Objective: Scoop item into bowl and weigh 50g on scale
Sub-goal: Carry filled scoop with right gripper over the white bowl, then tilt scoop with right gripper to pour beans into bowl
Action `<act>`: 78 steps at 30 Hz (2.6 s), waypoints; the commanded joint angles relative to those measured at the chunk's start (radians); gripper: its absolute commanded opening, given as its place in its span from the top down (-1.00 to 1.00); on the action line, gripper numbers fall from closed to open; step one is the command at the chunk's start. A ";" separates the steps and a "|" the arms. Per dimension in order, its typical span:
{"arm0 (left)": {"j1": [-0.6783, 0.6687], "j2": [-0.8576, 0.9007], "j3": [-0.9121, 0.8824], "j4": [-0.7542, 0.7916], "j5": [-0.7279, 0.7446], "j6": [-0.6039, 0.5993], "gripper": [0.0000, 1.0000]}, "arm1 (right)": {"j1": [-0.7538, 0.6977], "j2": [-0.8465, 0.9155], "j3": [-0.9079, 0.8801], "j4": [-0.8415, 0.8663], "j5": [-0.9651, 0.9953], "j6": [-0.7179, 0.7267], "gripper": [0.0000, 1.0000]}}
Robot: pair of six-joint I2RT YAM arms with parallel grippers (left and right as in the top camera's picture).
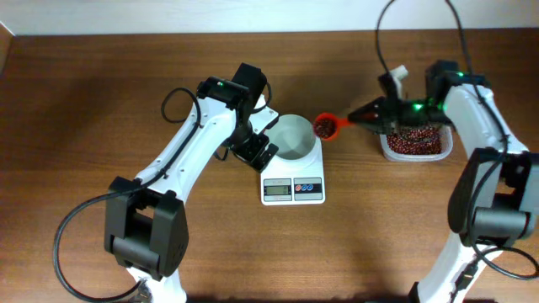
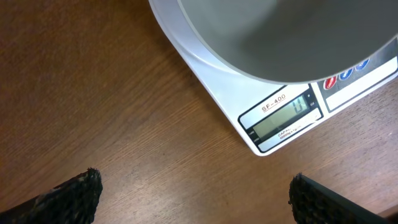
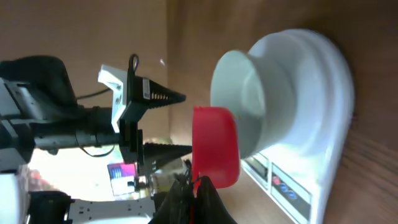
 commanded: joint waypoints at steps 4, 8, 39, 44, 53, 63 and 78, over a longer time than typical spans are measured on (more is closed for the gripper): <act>-0.003 0.009 0.003 0.003 0.004 0.005 -0.98 | 0.116 0.009 0.002 0.151 -0.022 0.102 0.92; -0.003 0.009 0.003 0.003 0.004 0.005 -0.98 | 0.145 0.009 0.002 0.216 0.050 0.130 0.92; -0.003 0.009 0.003 0.003 0.004 0.005 -0.98 | 0.367 -0.204 0.119 0.193 0.710 0.040 0.92; -0.003 0.009 0.003 0.003 0.004 0.005 -0.98 | 0.370 -0.204 0.119 0.181 0.691 0.040 0.92; -0.003 0.009 0.003 0.003 0.004 0.005 -0.98 | 0.439 -0.204 0.119 0.168 0.860 0.029 0.92; -0.003 0.009 0.003 0.003 0.004 0.005 -0.98 | 0.437 -0.202 0.119 0.179 0.805 0.024 0.92; -0.003 0.009 0.003 0.003 0.004 0.005 -0.98 | 0.499 -0.203 0.160 0.120 1.026 -0.030 0.92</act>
